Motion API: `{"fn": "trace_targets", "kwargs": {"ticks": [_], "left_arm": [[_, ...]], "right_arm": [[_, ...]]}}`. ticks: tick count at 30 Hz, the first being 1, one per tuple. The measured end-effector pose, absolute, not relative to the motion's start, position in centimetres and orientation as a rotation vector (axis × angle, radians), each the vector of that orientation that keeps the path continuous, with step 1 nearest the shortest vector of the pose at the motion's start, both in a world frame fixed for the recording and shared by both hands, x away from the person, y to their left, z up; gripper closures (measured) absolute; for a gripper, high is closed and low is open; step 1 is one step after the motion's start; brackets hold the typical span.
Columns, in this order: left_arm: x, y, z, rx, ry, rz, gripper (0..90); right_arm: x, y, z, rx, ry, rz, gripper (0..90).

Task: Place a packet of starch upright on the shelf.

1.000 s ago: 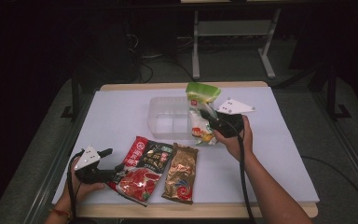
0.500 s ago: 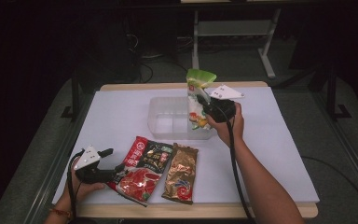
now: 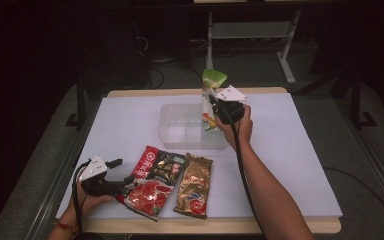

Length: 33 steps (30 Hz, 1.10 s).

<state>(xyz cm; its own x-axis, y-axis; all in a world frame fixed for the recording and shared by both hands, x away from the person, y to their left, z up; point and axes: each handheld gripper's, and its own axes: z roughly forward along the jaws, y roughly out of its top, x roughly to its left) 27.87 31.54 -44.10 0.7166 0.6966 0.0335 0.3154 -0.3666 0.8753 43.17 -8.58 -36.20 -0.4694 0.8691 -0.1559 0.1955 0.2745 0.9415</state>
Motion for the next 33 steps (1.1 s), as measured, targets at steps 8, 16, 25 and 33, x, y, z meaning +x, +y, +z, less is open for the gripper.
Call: {"fn": "trace_targets", "kwargs": {"ticks": [8, 16, 25, 33], "left_arm": [[27.9, 31.6, -44.1, 1.963, 0.779, 0.489, 23.4], [27.9, 31.6, -44.2, 1.967, 0.772, 0.486, 23.4], [27.8, 31.5, -44.2, 1.968, 0.77, 0.484, 23.4], [27.8, 31.5, -44.1, 1.971, 0.77, 0.496, 23.3]], "right_arm": [[43.0, -8.0, -37.4, 0.951, 1.805, 1.215, 83.9], [42.6, -8.0, -39.0, 0.945, 1.811, 1.214, 83.8], [41.6, -8.1, -40.1, 0.931, 1.828, 1.239, 83.1], [40.6, -8.5, -40.6, 0.92, 1.852, 1.258, 81.0]]}}
